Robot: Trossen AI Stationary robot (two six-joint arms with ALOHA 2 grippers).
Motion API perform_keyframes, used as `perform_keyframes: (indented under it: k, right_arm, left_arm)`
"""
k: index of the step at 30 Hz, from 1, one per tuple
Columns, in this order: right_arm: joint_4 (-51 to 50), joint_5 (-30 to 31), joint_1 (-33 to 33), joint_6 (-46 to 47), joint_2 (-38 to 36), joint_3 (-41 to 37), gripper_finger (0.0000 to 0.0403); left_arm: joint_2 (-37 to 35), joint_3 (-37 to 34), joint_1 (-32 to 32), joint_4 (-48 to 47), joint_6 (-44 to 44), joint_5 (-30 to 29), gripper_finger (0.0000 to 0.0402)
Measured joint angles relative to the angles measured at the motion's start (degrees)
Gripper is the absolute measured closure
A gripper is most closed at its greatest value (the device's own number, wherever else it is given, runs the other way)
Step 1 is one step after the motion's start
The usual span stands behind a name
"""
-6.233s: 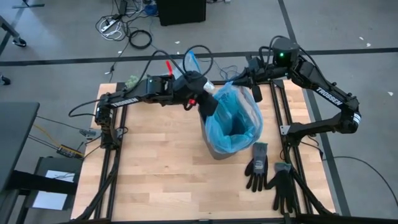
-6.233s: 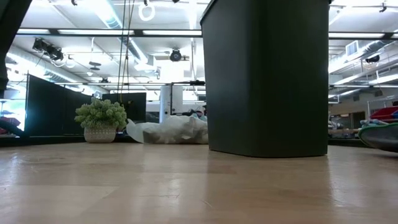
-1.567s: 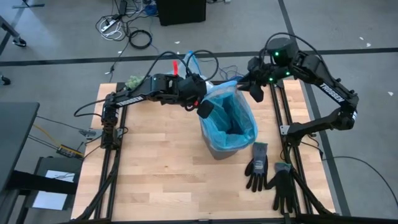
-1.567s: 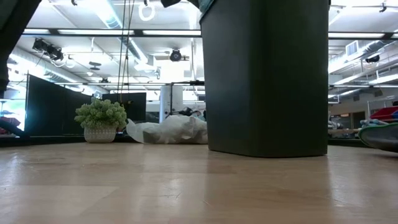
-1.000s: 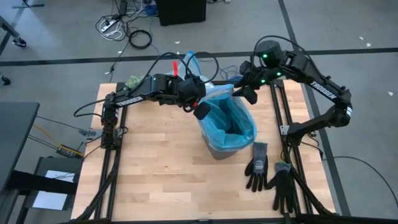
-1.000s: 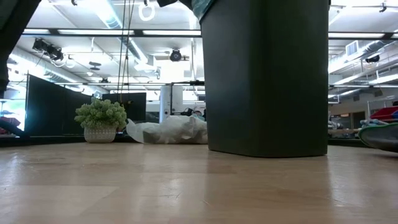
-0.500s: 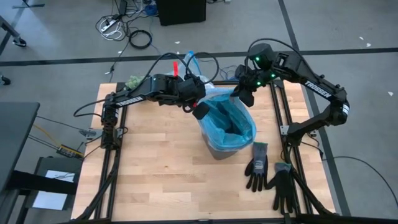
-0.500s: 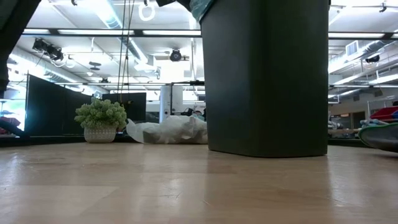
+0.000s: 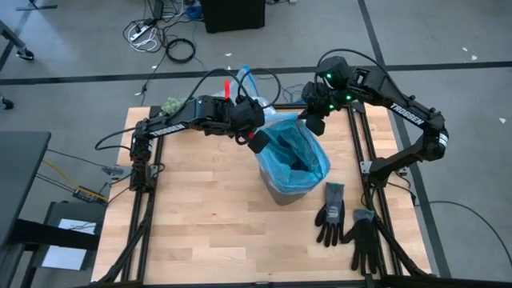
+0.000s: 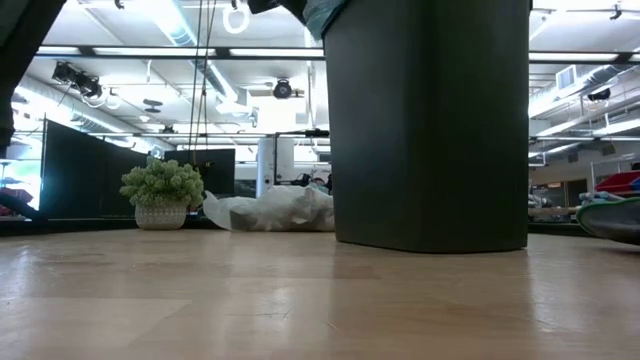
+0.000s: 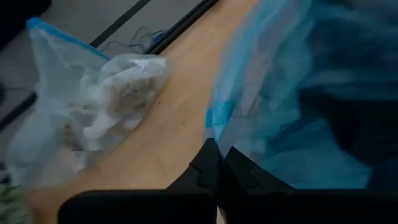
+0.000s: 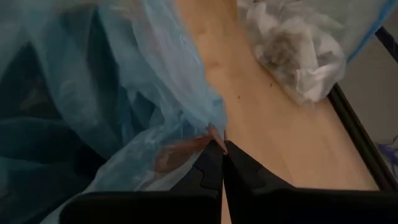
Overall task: Place trash/remove bag and relplace
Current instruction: Insert the new blue trash bag into the trash bin
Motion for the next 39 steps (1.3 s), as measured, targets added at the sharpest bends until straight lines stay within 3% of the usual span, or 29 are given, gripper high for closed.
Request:
perform_keyframes:
  k: [17,25,39]
  right_arm:
    - [-3.22,1.96,-1.74,-3.05,0.50,0.00,0.0403]
    - [-4.82,3.97,-2.22,-4.77,0.47,-4.00,0.0403]
    - [-3.62,0.95,-2.24,-6.05,0.35,-10.35,0.0403]
  left_arm:
    - [3.51,-6.21,0.02,2.29,-4.04,5.06,0.0396]
    - [3.51,-6.55,0.00,5.74,-4.01,5.06,0.0396]
    - [4.27,-6.85,-0.79,6.66,-3.96,3.14,0.0396]
